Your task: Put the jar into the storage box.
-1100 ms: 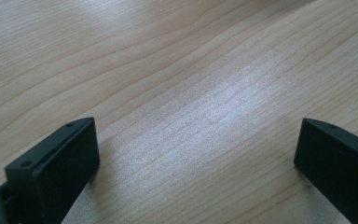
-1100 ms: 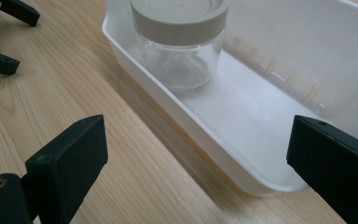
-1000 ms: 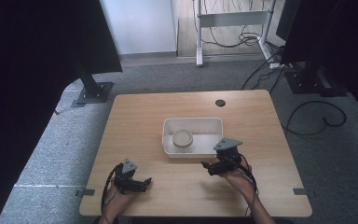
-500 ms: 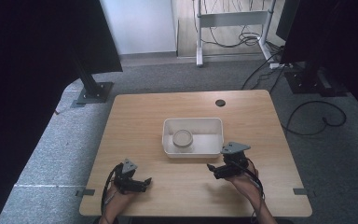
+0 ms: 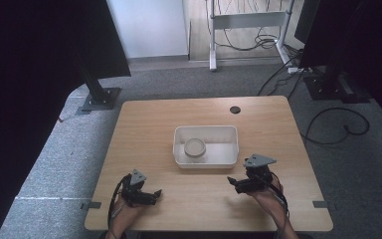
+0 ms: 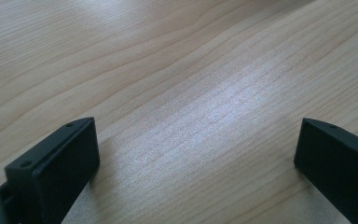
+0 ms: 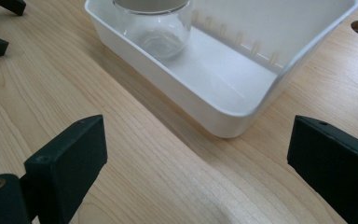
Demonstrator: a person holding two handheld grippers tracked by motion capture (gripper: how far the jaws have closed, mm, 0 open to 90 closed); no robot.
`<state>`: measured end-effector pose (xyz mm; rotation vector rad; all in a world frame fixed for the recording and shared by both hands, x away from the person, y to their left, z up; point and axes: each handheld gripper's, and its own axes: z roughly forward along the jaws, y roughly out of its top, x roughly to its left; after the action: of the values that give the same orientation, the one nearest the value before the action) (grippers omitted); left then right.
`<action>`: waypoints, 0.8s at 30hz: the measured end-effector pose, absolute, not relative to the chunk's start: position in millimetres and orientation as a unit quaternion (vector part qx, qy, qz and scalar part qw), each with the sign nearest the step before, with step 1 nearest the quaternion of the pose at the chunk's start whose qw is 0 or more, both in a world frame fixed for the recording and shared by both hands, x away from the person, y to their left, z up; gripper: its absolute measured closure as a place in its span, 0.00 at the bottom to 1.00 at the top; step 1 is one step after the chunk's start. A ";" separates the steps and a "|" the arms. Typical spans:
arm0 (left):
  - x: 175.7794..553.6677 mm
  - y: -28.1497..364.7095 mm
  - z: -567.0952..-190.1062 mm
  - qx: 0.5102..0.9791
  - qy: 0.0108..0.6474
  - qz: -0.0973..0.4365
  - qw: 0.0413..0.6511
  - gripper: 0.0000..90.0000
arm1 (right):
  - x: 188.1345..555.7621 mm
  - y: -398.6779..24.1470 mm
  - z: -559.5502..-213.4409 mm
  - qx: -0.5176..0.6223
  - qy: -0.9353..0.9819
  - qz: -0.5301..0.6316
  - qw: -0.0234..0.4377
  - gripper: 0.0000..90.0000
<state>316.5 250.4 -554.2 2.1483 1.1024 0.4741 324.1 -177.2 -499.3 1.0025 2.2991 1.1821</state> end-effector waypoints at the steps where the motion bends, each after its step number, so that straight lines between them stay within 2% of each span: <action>1: 316.5 250.4 -554.2 0.823 0.422 0.182 0.334 0.00 | 323.6 -178.2 -499.7 0.356 0.814 0.419 0.184 0.05; 24: 316.5 250.4 -554.2 0.823 0.422 0.182 0.334 0.00 | 310.6 -207.0 -503.1 0.378 0.807 0.406 0.200 0.05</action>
<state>316.5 250.4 -554.2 2.1484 1.1023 0.4740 310.6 -207.0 -503.1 1.0578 2.2574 1.1362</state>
